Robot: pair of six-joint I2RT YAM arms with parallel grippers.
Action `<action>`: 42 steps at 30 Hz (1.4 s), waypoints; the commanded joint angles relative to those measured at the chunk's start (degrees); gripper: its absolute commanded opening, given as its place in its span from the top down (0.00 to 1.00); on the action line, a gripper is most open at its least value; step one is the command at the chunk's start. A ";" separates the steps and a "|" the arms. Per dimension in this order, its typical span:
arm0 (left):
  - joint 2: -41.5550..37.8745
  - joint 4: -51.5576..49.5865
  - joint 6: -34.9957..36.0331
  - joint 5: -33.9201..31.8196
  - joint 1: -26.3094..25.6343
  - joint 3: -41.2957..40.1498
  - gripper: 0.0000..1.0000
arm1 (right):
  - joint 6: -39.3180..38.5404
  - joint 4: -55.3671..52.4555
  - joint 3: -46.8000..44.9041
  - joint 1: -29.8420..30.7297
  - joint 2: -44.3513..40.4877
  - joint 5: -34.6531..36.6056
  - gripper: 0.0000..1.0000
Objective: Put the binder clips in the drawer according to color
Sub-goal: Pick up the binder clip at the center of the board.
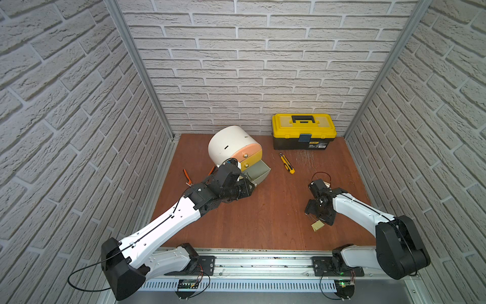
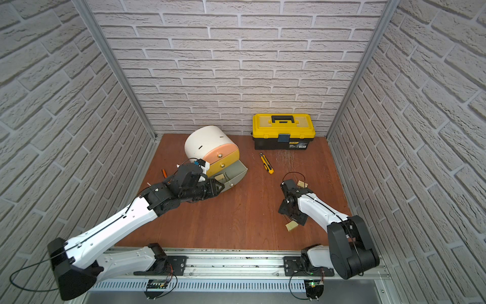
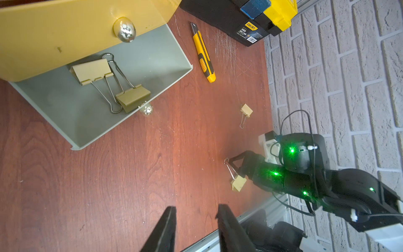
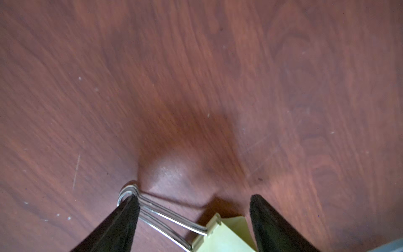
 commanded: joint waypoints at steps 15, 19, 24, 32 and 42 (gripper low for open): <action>-2.00 0.50 -2.28 -2.84 -0.97 -2.85 0.63 | 1.57 2.08 -9.86 0.12 -13.29 -11.83 0.16; -0.79 1.18 -2.29 -2.77 -1.31 -2.31 0.63 | 0.73 1.04 -11.21 0.67 -16.14 -13.90 0.15; 0.54 2.15 -2.43 -3.04 -2.02 -1.93 0.63 | -1.36 -1.96 -11.76 1.06 -18.57 -15.21 0.14; 2.50 3.22 -2.63 -3.44 -3.15 -1.16 0.64 | -2.24 -2.80 -12.12 4.78 -17.95 -15.60 0.12; 2.64 3.74 -2.63 -3.86 -3.61 -1.31 0.64 | -3.16 -5.19 -7.76 10.94 -13.69 -11.52 0.17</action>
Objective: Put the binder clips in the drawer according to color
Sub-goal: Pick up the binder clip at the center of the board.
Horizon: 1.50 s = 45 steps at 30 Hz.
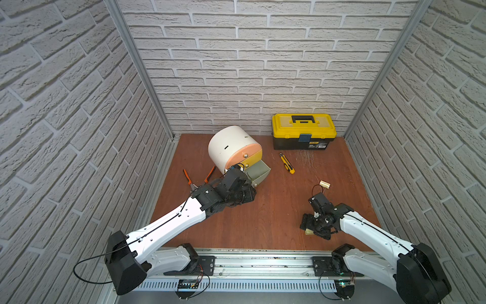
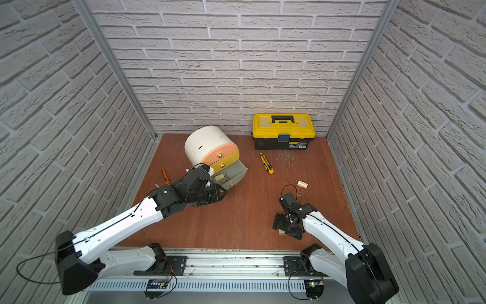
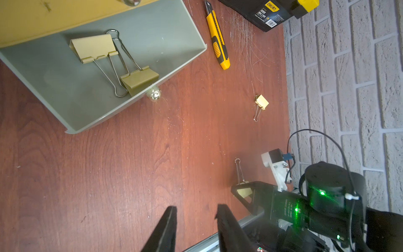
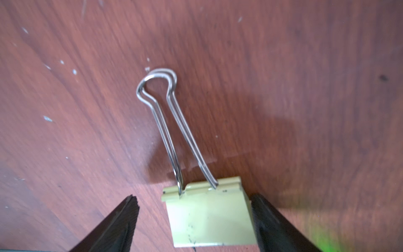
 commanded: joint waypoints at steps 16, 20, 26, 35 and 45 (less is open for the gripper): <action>-0.52 2.84 -0.09 -1.02 -0.28 0.19 0.63 | -1.09 -3.52 6.59 6.99 10.36 6.80 0.38; -0.85 2.84 -0.18 -1.04 -0.25 -0.24 0.63 | -1.17 -3.82 7.45 7.14 10.62 7.23 0.49; -1.14 2.67 -0.24 -1.44 -0.23 -0.42 0.63 | -2.05 -6.14 10.77 7.33 9.27 8.32 0.62; -1.61 1.98 0.10 -1.47 1.13 -0.52 0.62 | -4.70 -10.53 21.15 7.31 9.40 10.24 0.68; -1.75 0.74 1.13 0.95 5.87 0.17 0.62 | -6.92 -12.11 32.79 7.35 13.47 9.41 0.71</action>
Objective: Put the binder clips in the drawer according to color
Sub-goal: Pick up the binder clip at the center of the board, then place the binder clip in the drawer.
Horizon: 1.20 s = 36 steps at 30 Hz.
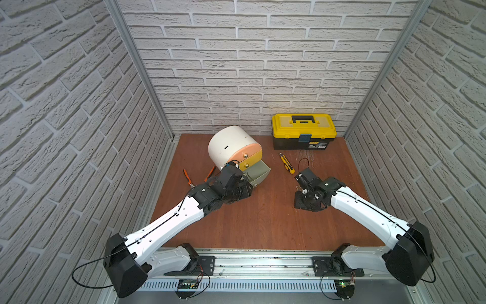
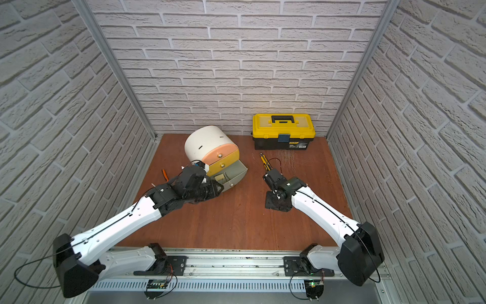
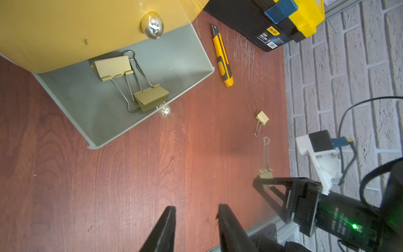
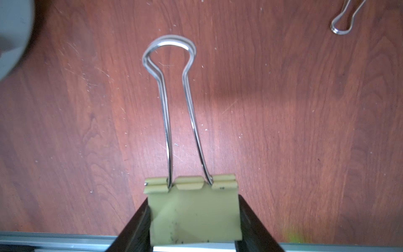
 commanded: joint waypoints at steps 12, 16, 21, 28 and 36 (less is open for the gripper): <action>-1.12 -2.73 2.64 2.18 6.33 1.25 0.63 | -3.13 -1.38 15.12 1.04 7.74 -2.43 0.73; -1.66 -3.76 2.90 1.31 7.09 1.24 0.63 | -3.42 -0.41 18.31 1.56 10.64 -3.84 0.74; -2.95 -4.94 3.10 0.75 8.22 0.81 0.63 | -3.30 1.03 23.35 2.43 15.48 -5.78 0.74; -4.68 -4.17 3.36 3.94 11.01 -1.42 0.62 | -2.54 2.62 32.63 3.42 23.50 -9.34 0.74; -6.78 -4.47 3.84 5.52 14.05 -2.62 0.61 | 1.07 6.14 40.75 3.86 31.40 -13.56 0.74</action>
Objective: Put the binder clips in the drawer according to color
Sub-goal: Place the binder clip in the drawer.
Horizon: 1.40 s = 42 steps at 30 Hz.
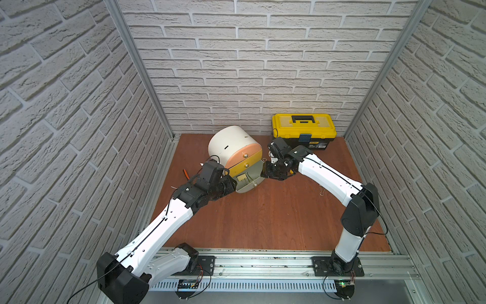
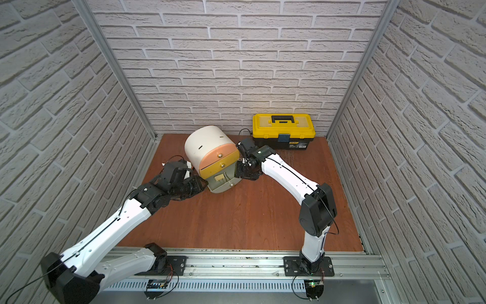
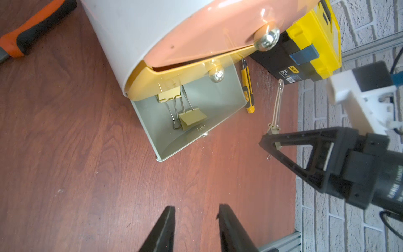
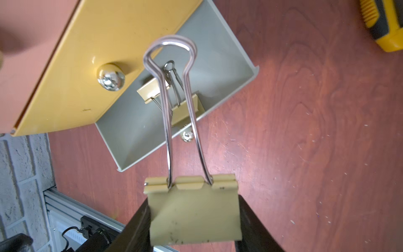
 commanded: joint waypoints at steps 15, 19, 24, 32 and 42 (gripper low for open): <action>-1.97 0.46 1.90 3.73 3.71 -1.75 0.61 | 5.54 5.95 8.57 0.32 8.06 -5.33 0.74; -2.06 2.27 1.18 4.61 3.93 -3.25 0.61 | 6.15 6.57 8.81 0.24 9.47 -5.28 0.74; -1.32 3.51 0.98 5.43 4.34 -3.63 0.61 | 6.14 6.19 10.10 0.14 11.01 -5.17 0.73; 0.59 4.57 1.86 7.09 5.14 -2.49 0.61 | 6.20 5.98 11.50 -0.56 12.18 -5.07 0.66; 4.36 6.13 3.08 8.96 5.58 -0.06 0.61 | 5.64 5.71 11.84 -1.94 12.46 -5.06 0.46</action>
